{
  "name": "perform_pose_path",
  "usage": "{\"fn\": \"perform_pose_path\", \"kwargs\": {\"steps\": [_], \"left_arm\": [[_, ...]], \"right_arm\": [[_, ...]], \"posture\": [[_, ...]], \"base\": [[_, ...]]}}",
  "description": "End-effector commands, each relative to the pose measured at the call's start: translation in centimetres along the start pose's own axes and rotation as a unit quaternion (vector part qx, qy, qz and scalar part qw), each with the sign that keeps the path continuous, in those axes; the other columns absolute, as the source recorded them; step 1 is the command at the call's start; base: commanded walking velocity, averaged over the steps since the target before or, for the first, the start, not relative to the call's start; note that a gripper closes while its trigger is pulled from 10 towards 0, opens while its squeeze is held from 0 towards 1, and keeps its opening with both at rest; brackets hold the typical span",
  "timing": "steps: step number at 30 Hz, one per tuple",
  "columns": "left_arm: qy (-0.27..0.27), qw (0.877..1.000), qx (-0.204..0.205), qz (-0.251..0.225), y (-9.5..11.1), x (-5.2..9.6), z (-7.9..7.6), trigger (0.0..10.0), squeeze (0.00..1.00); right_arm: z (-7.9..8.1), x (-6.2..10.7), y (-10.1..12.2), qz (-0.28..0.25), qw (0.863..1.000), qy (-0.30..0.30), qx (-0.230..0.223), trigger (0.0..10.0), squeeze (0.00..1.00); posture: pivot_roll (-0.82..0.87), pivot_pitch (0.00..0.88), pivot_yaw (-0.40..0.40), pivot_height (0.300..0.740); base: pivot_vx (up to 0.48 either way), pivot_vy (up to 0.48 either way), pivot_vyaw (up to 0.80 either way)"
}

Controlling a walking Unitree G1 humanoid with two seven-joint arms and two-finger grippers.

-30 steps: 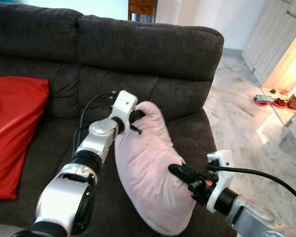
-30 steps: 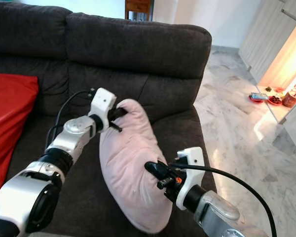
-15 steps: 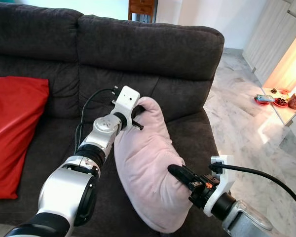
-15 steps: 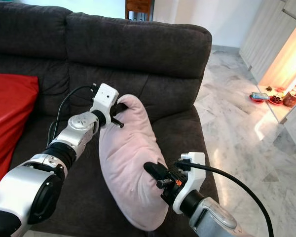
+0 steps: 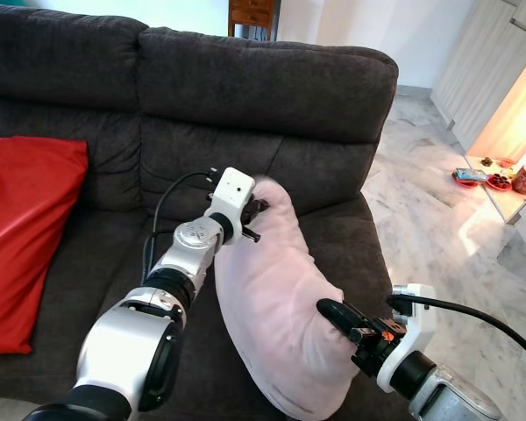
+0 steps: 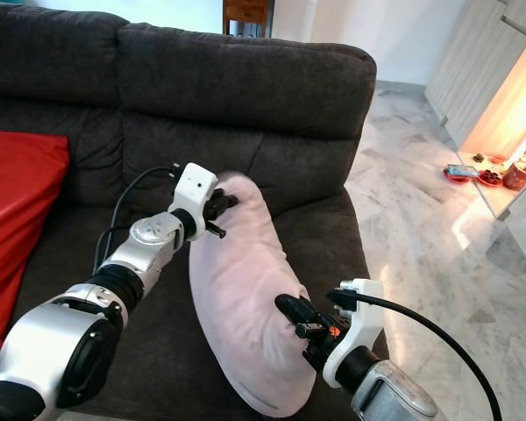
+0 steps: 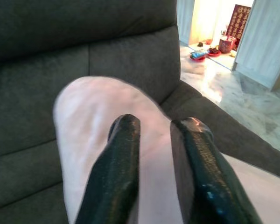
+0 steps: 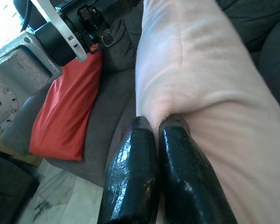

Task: Move the pillow to the sofa from floor

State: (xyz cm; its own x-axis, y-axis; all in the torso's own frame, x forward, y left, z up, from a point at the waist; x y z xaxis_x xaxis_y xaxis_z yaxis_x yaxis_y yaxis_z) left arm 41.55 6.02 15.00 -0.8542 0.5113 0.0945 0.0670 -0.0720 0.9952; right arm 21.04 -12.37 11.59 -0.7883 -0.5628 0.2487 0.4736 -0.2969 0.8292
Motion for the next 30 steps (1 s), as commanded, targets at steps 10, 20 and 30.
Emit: {"fn": "perform_pose_path", "kwargs": {"steps": [10, 20, 30], "left_arm": [[0.053, 0.997, 0.001, -0.047, 1.1, 0.5, 1.5, 10.0, 0.00], [0.122, 0.989, -0.003, -0.081, 0.1, 3.3, 4.9, 10.0, 0.00], [0.203, 0.974, -0.009, -0.097, -1.5, 7.2, 7.6, 10.0, 0.00]], "right_arm": [[-1.5, 0.3, -0.4, -0.015, 0.999, -0.040, -0.033, 10.0, 0.00], [-10.1, 2.1, -3.9, 0.009, 0.950, -0.280, -0.135, 10.0, 0.00], [-10.1, 1.1, -1.3, -0.035, 0.938, -0.303, -0.162, 10.0, 0.00]], "posture": [[-0.05, 0.000, -0.086, 0.740], [-0.02, 0.000, -0.092, 0.740], [-0.02, 0.000, -0.095, 0.740]], "base": [[0.000, 0.000, 0.00], [0.000, 0.000, 0.00], [0.000, 0.000, 0.00]]}}
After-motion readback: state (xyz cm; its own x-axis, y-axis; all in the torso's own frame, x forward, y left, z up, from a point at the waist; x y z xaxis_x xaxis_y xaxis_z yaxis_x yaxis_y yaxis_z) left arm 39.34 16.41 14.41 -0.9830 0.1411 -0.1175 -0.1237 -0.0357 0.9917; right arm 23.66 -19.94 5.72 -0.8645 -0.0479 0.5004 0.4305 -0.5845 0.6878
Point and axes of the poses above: a point about 5 cm out from each wrist's last joint towards the gripper, its own x axis pointing back from the gripper into the wrist, its own y axis along the axis of the wrist's last joint, z = x × y, the point moved 3 cm from there along -x, pointing out of the wrist towards the gripper, and after that the axes turned 8 degrees about x, right-handed, at the moved point
